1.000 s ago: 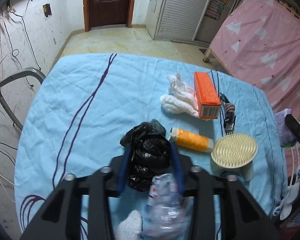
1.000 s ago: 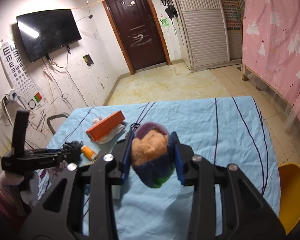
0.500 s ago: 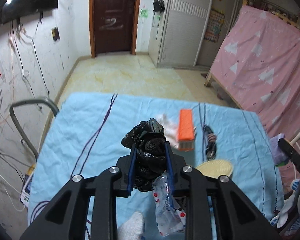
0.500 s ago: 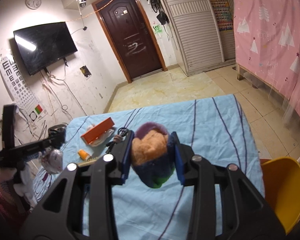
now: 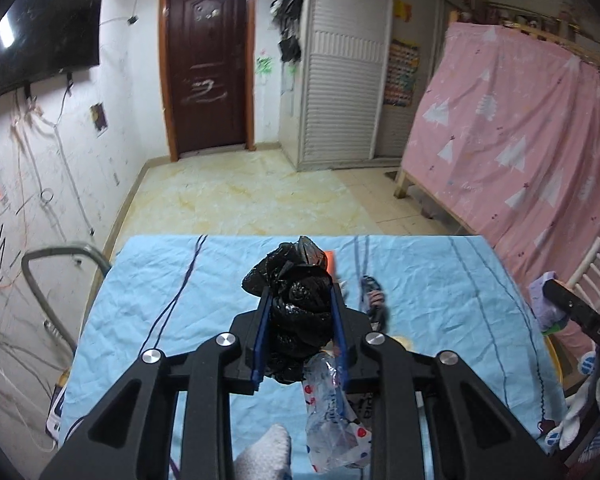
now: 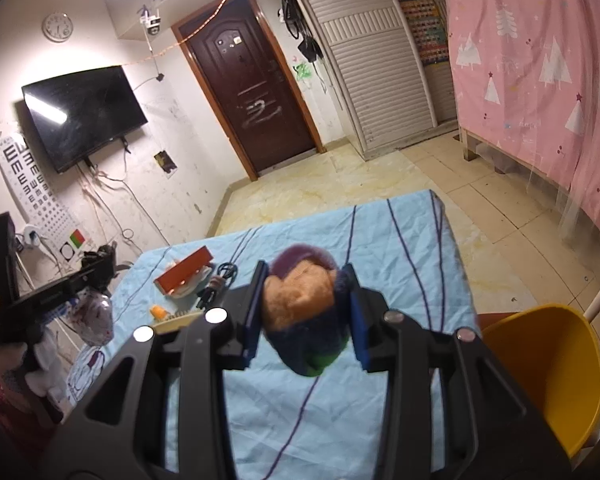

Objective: Collect trash
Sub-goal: 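Carry the hat to the yellow bin and open the right tool while the left tool carries the black bag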

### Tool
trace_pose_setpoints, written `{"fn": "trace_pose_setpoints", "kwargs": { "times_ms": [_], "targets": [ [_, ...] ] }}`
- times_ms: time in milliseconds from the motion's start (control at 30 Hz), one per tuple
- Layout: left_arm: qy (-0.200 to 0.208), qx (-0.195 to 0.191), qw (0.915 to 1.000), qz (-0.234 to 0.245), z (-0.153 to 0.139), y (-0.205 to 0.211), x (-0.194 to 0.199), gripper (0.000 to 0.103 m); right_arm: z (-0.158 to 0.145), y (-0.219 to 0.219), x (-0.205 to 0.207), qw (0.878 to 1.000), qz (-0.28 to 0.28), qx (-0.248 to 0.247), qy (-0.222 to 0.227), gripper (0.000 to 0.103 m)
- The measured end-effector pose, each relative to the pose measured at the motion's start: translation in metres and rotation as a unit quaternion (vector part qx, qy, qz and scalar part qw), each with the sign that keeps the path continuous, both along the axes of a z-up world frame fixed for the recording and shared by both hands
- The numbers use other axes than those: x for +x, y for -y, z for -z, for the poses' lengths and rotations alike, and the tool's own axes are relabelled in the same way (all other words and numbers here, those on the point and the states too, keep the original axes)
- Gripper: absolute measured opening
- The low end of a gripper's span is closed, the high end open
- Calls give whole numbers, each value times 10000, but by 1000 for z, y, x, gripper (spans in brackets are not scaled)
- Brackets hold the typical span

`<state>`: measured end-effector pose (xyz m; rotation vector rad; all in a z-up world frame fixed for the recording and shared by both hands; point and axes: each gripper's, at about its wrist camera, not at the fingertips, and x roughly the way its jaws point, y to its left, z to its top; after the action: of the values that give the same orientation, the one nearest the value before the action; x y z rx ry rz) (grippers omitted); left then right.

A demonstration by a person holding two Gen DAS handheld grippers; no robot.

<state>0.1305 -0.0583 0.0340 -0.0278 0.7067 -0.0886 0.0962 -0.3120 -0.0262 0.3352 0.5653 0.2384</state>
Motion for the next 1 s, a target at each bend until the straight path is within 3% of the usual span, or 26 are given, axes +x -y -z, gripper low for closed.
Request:
{"fn": "trace_pose_setpoints", "kwargs": {
  "times_ms": [233,400,1000],
  "targets": [
    [-549,-291,9966,549,28,28,-1,19,1,18,-9,9999,103,56,33,35],
    [-738,-195,9946,700,46,46,-4,19,0,25,-14,9998,180,70,43,35],
    [-499,2,9911,1234,22,115,-11,19,0,90,-42,9962,803,295,177,35]
  ]
}}
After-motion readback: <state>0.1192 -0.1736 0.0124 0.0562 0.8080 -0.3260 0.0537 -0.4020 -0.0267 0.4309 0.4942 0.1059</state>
